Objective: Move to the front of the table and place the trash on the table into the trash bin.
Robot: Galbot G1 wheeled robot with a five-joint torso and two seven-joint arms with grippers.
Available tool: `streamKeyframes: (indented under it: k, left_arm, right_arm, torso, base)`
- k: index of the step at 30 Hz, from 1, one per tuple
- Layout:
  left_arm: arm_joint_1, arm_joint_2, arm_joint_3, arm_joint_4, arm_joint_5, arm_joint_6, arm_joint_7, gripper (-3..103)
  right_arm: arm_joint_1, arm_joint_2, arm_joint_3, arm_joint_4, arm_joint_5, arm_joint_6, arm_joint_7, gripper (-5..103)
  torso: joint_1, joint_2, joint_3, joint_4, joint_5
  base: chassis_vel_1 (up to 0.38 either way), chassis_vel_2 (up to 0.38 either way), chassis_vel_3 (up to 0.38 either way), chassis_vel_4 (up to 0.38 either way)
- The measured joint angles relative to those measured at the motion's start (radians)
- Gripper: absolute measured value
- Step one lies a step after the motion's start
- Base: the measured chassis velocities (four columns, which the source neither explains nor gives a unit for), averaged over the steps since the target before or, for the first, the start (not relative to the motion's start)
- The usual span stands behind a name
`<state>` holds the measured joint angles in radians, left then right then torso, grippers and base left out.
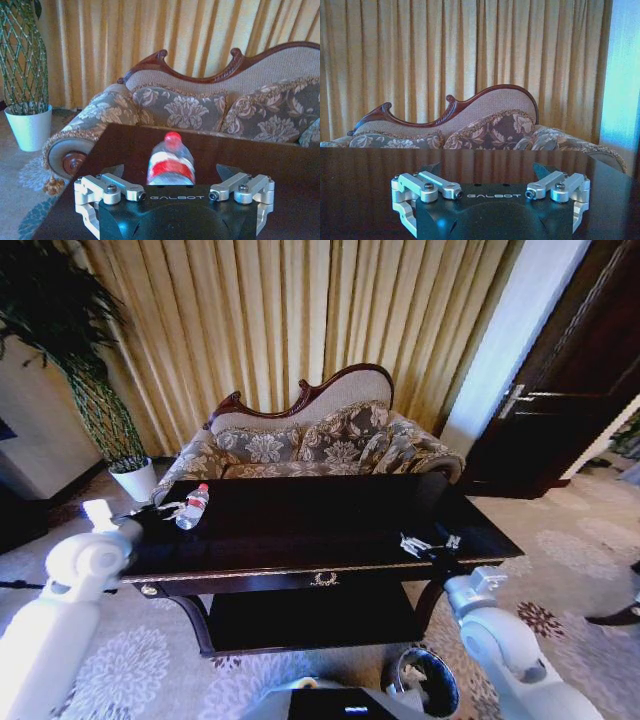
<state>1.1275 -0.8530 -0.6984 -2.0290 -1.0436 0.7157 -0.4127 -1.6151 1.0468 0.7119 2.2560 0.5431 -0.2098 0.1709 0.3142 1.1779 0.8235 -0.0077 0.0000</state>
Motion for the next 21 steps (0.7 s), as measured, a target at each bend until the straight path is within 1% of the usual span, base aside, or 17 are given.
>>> streamKeyframes:
  k: [6,11,16,21]
  left_arm:
    - [0.028,-0.02,0.015,0.001,0.035,-0.002,-0.011,100]
    - [0.04,-0.018,0.002,0.007,0.04,-0.002,-0.004,100]
    - [0.048,-0.014,-0.015,0.019,0.041,-0.003,0.014,100]
    - [0.044,-0.011,-0.015,0.049,0.06,-0.005,0.053,100]
  right_arm:
    - [0.001,0.001,0.005,-0.009,0.0,0.004,0.001,100]
    - [0.003,0.001,0.003,-0.016,0.0,0.005,0.001,100]
    - [0.011,0.0,-0.002,-0.028,0.0,0.006,0.001,100]
    - [0.012,-0.002,-0.004,-0.036,-0.001,0.021,0.001,100]
  torso:
    - [0.0,0.0,0.0,0.0002,0.0001]
    - [0.0,0.0,0.0,0.0002,0.0]
    - [0.0,0.0,0.0,0.0002,0.0001]
    - [0.0,0.0,0.0,0.0002,0.0]
  base:
    - [0.0,0.0,0.0,0.0]
    - [0.0,0.0,0.0,0.0]
    - [0.0,0.0,0.0,0.0]
    - [0.0,0.0,0.0,0.0]
